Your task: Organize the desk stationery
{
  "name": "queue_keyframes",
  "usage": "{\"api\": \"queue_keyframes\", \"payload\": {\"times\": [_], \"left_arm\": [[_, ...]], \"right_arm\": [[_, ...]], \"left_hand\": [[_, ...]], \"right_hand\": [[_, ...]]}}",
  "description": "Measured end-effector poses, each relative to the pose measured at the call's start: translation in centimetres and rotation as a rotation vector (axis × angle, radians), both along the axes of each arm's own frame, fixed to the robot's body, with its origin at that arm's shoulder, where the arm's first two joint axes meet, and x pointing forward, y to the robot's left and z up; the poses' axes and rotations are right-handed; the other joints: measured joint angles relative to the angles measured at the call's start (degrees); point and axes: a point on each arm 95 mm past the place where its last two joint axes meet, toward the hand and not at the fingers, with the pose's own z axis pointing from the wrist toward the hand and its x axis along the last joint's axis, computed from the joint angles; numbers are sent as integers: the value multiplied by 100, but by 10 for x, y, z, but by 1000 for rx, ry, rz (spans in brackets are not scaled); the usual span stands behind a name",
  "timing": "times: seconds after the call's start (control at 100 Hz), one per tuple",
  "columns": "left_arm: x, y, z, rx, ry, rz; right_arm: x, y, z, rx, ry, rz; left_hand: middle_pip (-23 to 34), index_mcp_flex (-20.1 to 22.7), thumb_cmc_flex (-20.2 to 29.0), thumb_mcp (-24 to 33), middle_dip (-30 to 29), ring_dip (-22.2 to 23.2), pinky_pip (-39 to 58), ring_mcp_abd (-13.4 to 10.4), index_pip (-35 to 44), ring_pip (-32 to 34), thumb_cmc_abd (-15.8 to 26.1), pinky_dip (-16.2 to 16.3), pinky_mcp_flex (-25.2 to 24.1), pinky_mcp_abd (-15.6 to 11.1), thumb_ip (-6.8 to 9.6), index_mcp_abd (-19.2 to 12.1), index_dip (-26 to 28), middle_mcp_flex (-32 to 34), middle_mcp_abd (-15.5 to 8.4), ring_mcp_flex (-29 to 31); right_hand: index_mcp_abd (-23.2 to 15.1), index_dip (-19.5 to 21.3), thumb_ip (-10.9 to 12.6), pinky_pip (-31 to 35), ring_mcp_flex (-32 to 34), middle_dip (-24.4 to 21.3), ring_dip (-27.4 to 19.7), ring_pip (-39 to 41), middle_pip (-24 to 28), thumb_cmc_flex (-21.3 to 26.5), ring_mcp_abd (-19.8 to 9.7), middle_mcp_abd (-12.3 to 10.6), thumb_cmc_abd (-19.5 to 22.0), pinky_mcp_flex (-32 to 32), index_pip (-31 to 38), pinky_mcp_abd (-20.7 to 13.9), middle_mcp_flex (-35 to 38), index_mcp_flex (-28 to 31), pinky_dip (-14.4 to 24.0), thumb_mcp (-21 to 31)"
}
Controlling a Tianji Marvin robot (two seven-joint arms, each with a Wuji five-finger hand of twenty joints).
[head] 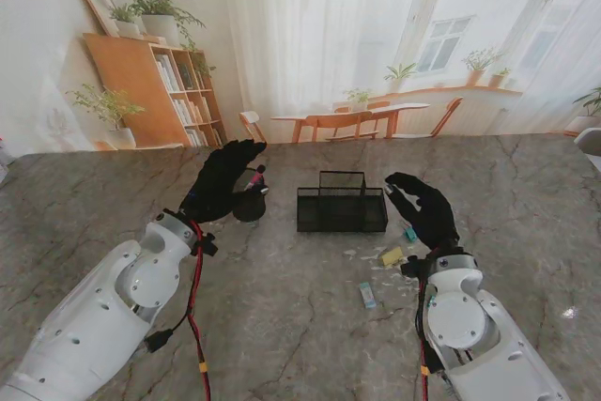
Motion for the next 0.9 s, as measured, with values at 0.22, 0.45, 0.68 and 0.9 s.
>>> {"api": "queue_keyframes", "payload": {"times": [0.22, 0.45, 0.68, 0.9], "left_arm": [[-26, -12, -8, 138, 4, -98], [-36, -18, -22, 154, 33, -125], [-39, -16, -26, 123, 46, -110], [-43, -11, -24, 121, 35, -101]], "right_arm": [[-8, 13, 14, -30, -19, 106], [-26, 19, 24, -202, 17, 292], [-40, 13, 21, -509, 46, 391], [-51, 17, 11, -733, 66, 433]], "left_hand": [[33, 170, 5, -58, 121, 137, 240, 1, 75, 150, 80, 504, -20, 1, 0, -2, 124, 244, 0, 63], [73, 240, 60, -59, 122, 198, 367, 2, 128, 194, 106, 844, -71, 1, 0, -4, 145, 364, 0, 128], [75, 302, 63, -58, 122, 218, 375, 5, 145, 239, 107, 997, -74, 1, 0, -6, 131, 423, 0, 199], [75, 302, 64, -58, 122, 218, 378, 6, 145, 239, 108, 1119, -74, 1, 0, -6, 131, 468, 0, 199]], "right_hand": [[0, 0, 0, 0, 0, 0, 0, 0, 0, 0, 0, 0, 0, 0, 0, 0, 0, -16, 0, 0], [-2, 0, 0, 467, 125, 0, 108, 194, 0, -245, 0, -67, -505, 203, -5, 0, -26, -115, 280, 354], [27, 124, 1, 1477, 160, 365, 437, 1053, 291, -522, -6, -148, -914, 543, -121, -21, -98, -458, 578, 674], [175, 236, 1, 2228, 160, 1112, 731, 2322, 821, -601, -15, -151, -1114, 786, -217, -72, -208, -798, 619, 802]]}}
